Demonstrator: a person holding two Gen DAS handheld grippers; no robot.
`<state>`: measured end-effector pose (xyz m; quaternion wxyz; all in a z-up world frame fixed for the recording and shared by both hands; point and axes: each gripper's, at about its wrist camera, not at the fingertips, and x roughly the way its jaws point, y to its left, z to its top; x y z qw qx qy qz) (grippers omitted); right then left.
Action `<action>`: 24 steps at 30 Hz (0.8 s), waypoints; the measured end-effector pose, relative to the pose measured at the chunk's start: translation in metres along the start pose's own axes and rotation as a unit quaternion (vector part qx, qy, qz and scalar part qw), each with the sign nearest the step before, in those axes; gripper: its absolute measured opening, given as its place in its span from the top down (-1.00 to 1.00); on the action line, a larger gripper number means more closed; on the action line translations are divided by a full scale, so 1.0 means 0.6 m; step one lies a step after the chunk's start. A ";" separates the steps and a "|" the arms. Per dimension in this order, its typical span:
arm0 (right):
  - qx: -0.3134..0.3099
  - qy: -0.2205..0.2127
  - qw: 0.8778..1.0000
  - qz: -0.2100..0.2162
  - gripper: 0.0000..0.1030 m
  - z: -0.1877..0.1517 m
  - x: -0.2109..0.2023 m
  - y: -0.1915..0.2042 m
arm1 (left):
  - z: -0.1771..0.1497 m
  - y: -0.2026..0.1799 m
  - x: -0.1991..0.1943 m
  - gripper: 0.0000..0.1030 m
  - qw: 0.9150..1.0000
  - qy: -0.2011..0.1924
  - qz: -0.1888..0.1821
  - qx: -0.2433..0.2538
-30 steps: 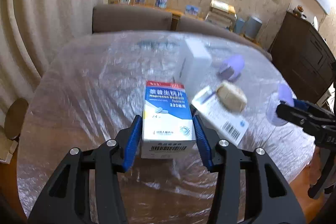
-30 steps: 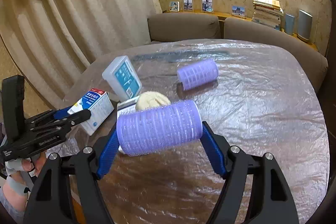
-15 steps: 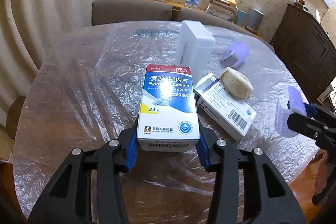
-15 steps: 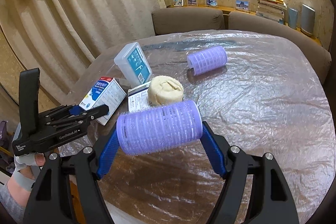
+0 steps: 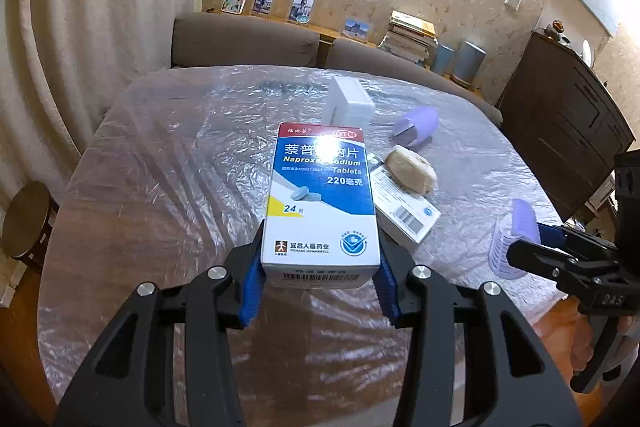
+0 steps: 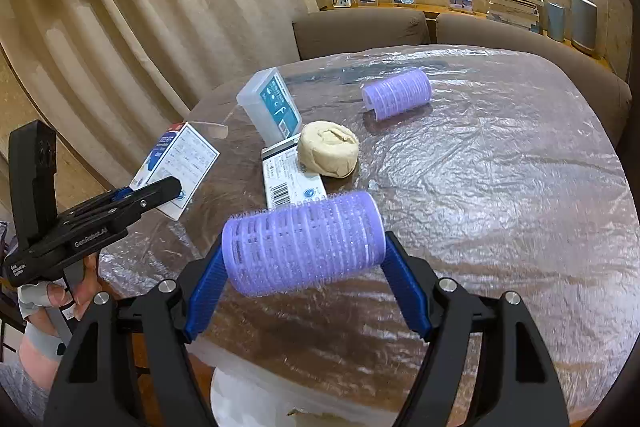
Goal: Collect trash
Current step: 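Carry the Naproxen box and purple roller over the white bin with both tools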
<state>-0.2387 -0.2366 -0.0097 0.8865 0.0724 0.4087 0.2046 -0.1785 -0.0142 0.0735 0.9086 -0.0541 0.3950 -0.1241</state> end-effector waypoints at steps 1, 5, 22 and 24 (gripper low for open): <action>0.000 0.000 1.000 0.002 -0.42 -0.003 -0.003 0.002 | -0.003 -0.002 -0.005 0.08 1.000 -0.001 0.000 0.001; -0.003 0.004 1.000 0.007 -0.42 -0.016 -0.013 0.011 | -0.016 -0.009 -0.021 0.08 1.000 0.002 -0.003 0.005; -0.003 0.022 0.999 0.025 -0.42 -0.073 -0.065 0.020 | -0.073 -0.049 -0.072 0.08 0.999 0.018 -0.013 0.034; -0.001 0.028 0.999 0.028 -0.42 -0.080 -0.067 0.019 | -0.080 -0.053 -0.075 0.08 0.999 0.022 -0.015 0.038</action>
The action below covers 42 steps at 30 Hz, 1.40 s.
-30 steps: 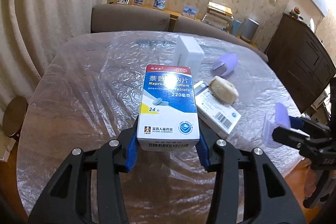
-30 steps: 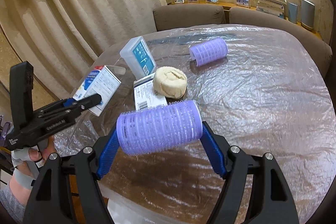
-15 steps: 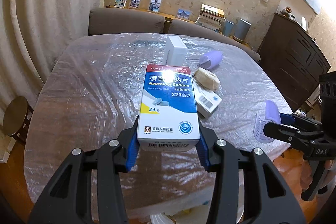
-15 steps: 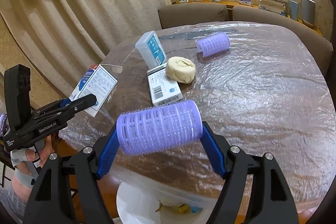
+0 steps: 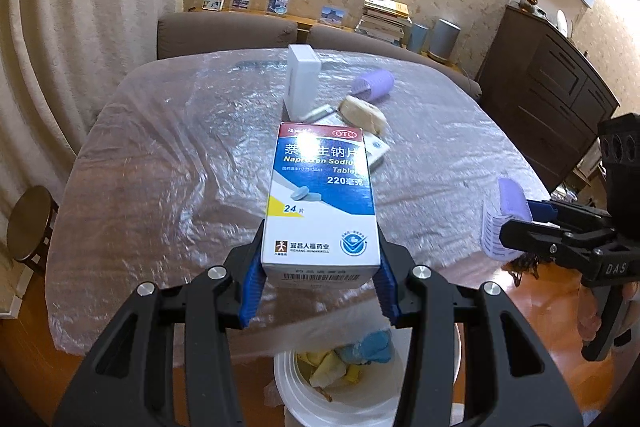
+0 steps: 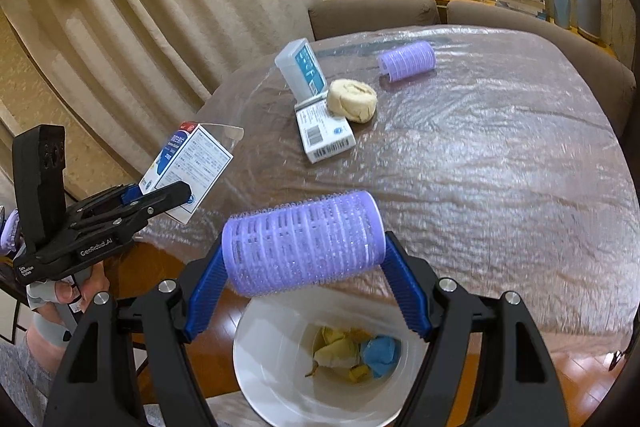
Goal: Collect trash
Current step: 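Carry the Naproxen box and purple roller over the white bin with both tools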
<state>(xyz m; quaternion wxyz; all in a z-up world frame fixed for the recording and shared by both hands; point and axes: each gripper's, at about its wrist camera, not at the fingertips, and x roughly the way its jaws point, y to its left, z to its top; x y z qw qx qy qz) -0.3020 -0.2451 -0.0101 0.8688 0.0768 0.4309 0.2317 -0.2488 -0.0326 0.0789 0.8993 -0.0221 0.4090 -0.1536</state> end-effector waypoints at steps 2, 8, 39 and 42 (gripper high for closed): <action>-0.001 0.004 1.000 0.001 -0.42 -0.007 -0.001 0.002 | -0.008 -0.007 -0.004 0.08 1.000 0.004 0.000 0.008; -0.010 0.017 1.000 0.007 -0.42 -0.027 -0.005 0.011 | -0.031 -0.019 -0.014 0.08 1.000 0.015 -0.009 0.023; -0.018 0.078 0.997 -0.002 -0.42 -0.120 0.001 0.010 | -0.133 -0.096 -0.026 0.08 0.987 0.093 -0.064 0.112; -0.017 0.086 0.996 -0.002 -0.42 -0.127 0.007 0.009 | -0.144 -0.098 -0.019 0.08 0.985 0.105 -0.065 0.119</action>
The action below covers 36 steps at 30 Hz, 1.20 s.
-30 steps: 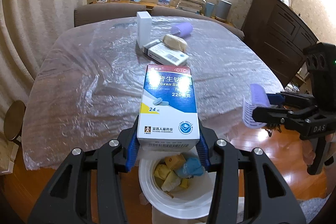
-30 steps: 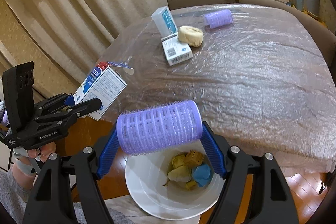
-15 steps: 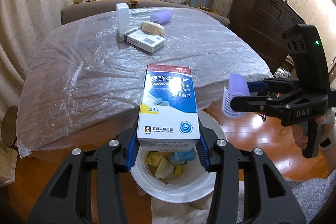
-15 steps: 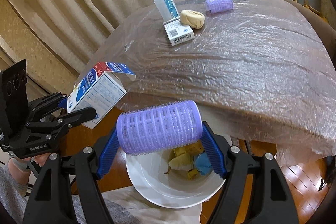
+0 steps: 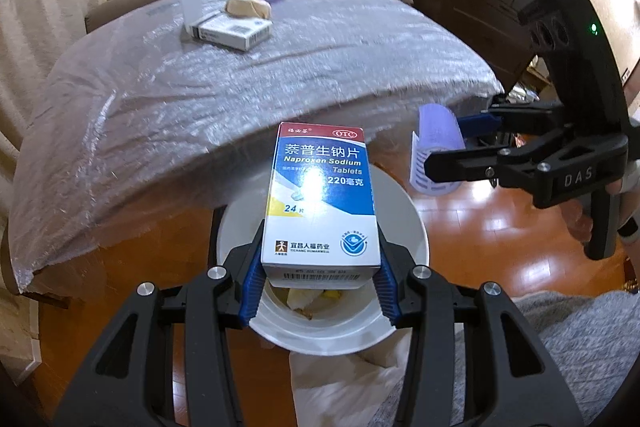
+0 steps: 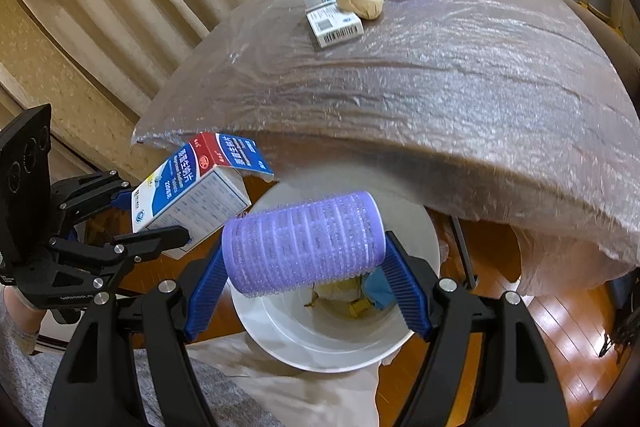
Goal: Collect trash
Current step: 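Carry the Naproxen box and purple roller over the white bin with both tools, then lower the Naproxen box and purple roller into the bin and open both tools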
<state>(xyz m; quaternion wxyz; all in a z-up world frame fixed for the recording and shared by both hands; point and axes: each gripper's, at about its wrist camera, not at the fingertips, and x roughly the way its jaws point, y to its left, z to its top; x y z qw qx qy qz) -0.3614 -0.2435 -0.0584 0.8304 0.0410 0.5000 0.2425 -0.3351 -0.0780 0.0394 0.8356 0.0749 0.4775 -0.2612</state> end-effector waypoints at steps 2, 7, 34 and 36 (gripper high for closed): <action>0.000 0.005 1.000 -0.001 -0.42 -0.003 0.005 -0.001 | -0.005 -0.001 0.008 0.08 1.000 0.010 -0.001 0.003; 0.001 0.017 1.000 -0.005 -0.42 -0.011 0.021 -0.003 | -0.016 -0.002 0.026 0.08 1.000 0.028 -0.002 0.005; 0.016 0.038 0.997 -0.060 -0.42 -0.037 0.114 -0.013 | -0.044 0.039 0.139 0.08 0.992 0.088 0.069 -0.059; 0.019 0.038 0.997 -0.061 -0.42 -0.039 0.119 -0.012 | -0.046 0.043 0.142 0.08 0.991 0.087 0.077 -0.065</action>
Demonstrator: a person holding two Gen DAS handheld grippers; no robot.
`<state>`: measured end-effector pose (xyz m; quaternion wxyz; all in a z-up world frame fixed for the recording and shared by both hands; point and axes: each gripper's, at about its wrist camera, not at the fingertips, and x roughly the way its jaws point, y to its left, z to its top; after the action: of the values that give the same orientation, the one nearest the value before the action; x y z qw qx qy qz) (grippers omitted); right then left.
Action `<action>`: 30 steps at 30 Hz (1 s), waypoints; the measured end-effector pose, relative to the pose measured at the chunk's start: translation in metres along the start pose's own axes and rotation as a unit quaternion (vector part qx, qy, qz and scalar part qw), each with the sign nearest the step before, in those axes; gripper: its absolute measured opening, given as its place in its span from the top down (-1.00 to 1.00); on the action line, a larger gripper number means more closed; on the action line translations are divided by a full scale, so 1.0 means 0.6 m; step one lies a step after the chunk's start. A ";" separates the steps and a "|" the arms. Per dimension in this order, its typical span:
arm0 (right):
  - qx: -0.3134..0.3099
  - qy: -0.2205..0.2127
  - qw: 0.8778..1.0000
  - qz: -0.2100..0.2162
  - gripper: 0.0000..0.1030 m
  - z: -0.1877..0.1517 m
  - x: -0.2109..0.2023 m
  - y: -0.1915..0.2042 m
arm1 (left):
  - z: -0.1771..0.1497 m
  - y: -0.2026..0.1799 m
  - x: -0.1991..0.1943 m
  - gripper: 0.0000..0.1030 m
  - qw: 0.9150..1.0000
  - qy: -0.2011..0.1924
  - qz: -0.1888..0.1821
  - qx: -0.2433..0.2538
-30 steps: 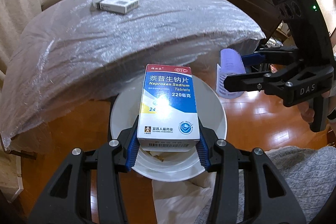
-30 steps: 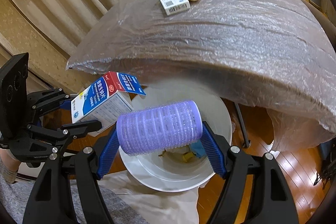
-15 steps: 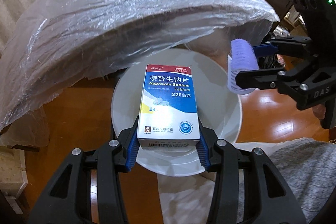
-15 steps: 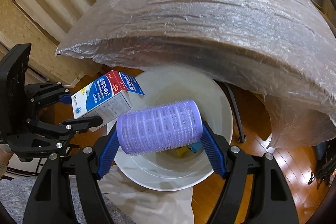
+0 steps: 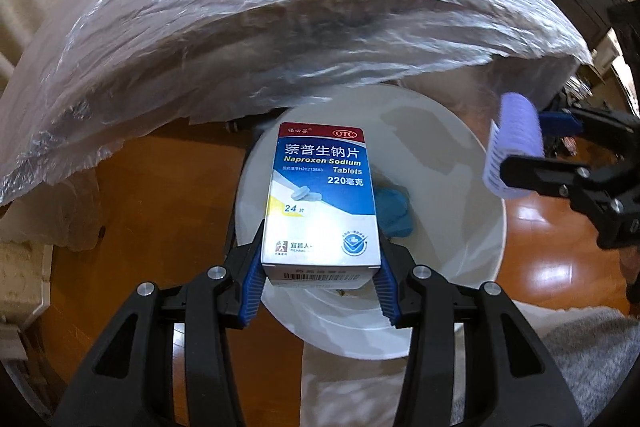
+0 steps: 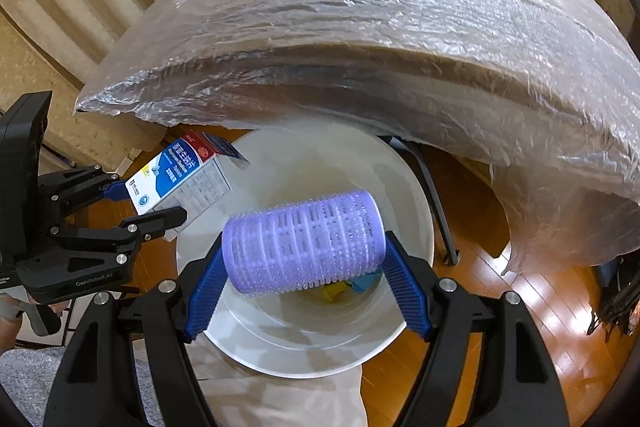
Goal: Collect trash
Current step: 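Lower the Naproxen box and purple roller into the bin and open both tools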
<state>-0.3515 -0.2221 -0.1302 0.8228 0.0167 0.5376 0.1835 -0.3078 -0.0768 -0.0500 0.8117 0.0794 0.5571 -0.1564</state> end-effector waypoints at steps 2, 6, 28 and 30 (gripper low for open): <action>-0.002 0.000 1.000 -0.002 -0.42 -0.003 0.002 0.002 | 0.000 0.000 0.002 0.08 1.000 -0.004 0.007 -0.004; -0.002 -0.004 1.000 -0.006 -0.42 -0.002 0.005 0.004 | 0.000 0.004 -0.001 0.08 1.000 -0.009 0.015 -0.017; -0.002 0.013 1.000 -0.013 -0.42 -0.006 0.034 -0.010 | -0.022 0.025 0.052 0.08 0.999 0.008 0.035 -0.010; -0.002 0.016 1.000 -0.014 -0.42 -0.007 0.038 -0.011 | -0.022 0.012 0.052 0.08 0.999 0.006 0.038 -0.005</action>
<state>-0.3454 -0.2218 -0.1536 0.8167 0.0048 0.5505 0.1731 -0.3067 -0.0709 -0.0839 0.8140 0.0978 0.5595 -0.1218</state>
